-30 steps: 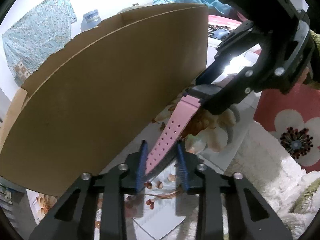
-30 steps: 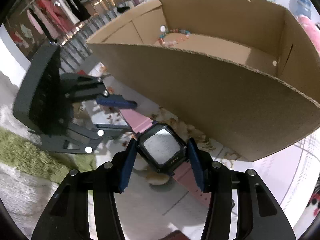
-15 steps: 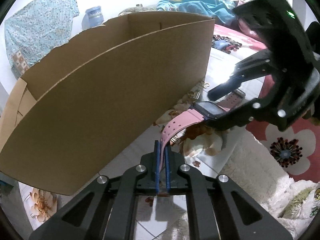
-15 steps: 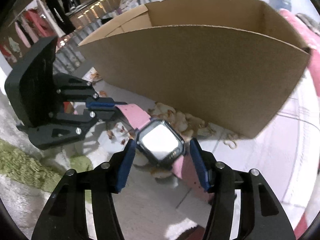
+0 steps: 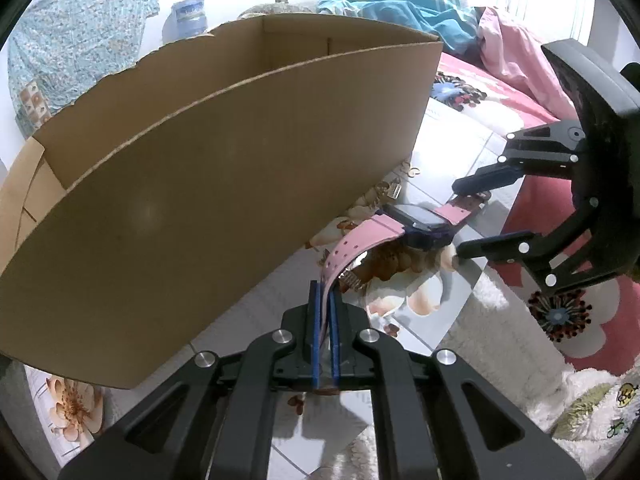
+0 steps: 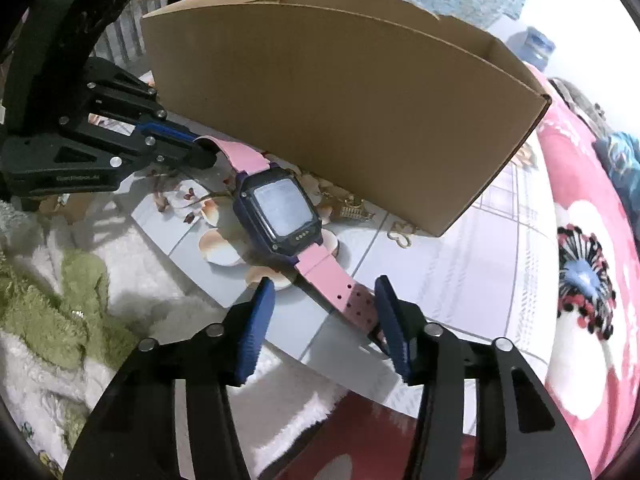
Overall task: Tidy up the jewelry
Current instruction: 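Lift the watch with the right gripper while the left gripper grasps the pink strap, then carry the watch over the box with both grippers and release it inside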
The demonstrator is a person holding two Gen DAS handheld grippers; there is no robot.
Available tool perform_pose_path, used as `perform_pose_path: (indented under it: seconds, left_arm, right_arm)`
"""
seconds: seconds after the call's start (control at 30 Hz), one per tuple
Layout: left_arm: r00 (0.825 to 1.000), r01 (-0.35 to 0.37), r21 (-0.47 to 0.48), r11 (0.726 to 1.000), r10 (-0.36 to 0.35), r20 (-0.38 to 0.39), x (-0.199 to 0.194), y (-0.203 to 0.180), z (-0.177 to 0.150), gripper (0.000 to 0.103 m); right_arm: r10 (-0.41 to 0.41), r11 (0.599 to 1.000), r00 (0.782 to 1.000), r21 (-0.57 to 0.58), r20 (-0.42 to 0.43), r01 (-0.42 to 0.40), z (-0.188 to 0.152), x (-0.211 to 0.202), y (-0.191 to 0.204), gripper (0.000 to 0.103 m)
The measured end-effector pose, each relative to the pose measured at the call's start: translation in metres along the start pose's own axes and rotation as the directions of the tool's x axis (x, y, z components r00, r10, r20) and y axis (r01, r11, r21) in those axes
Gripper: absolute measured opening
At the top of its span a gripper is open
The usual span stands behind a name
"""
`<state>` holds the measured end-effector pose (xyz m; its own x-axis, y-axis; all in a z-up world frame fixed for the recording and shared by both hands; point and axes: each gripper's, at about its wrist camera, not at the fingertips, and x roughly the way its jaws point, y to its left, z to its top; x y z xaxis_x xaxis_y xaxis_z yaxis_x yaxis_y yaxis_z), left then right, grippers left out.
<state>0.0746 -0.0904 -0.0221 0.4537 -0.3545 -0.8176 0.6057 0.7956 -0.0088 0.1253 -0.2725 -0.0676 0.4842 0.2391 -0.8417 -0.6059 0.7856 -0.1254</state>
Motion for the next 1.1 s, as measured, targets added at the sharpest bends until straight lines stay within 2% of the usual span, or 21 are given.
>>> perform_pose_path:
  seconds: [0.2, 0.4, 0.43, 0.57, 0.8, 0.93, 1.03, 1.1]
  left_arm:
    - [1.000, 0.004, -0.001, 1.000, -0.004, -0.005, -0.001, 0.002, 0.000, 0.003]
    - [1.000, -0.001, -0.004, 1.000, 0.001, 0.001, -0.001, 0.003, 0.000, 0.003]
    - [1.000, 0.000, -0.005, 1.000, 0.000, 0.005, -0.001, 0.003, 0.000, 0.003]
    - [1.000, -0.005, 0.009, 1.000, 0.005, 0.028, -0.006, 0.001, 0.001, 0.003]
    - [0.993, -0.035, 0.090, 0.995, 0.024, 0.118, -0.030, -0.018, 0.003, 0.003]
    - [0.987, -0.030, 0.108, 0.994, 0.013, 0.162, -0.048, -0.026, 0.007, 0.003]
    - [0.978, 0.015, 0.096, 0.995, -0.034, 0.206, -0.072, -0.024, 0.016, 0.003]
    - [0.969, 0.070, 0.065, 0.995, -0.083, 0.234, -0.091, -0.014, 0.025, 0.003]
  right_arm:
    - [-0.036, 0.999, 0.999, -0.017, 0.023, 0.036, 0.003, 0.003, 0.008, 0.040]
    - [-0.076, 0.996, 0.997, -0.032, 0.025, 0.077, 0.011, 0.009, 0.032, 0.019]
    - [-0.112, 0.993, 0.993, -0.038, 0.027, 0.113, 0.010, 0.008, 0.035, 0.010]
    - [-0.173, 0.984, 0.983, -0.028, 0.056, 0.174, 0.007, 0.003, 0.043, 0.003]
    - [-0.332, 0.943, 0.936, 0.012, 0.122, 0.333, 0.001, -0.026, 0.057, 0.002]
    - [-0.389, 0.921, 0.910, 0.035, 0.147, 0.388, 0.001, -0.052, 0.089, 0.001]
    - [-0.417, 0.908, 0.891, 0.045, 0.181, 0.416, 0.012, -0.089, 0.085, 0.001]
    - [-0.403, 0.915, 0.890, 0.057, 0.212, 0.400, 0.028, -0.107, 0.085, 0.001]
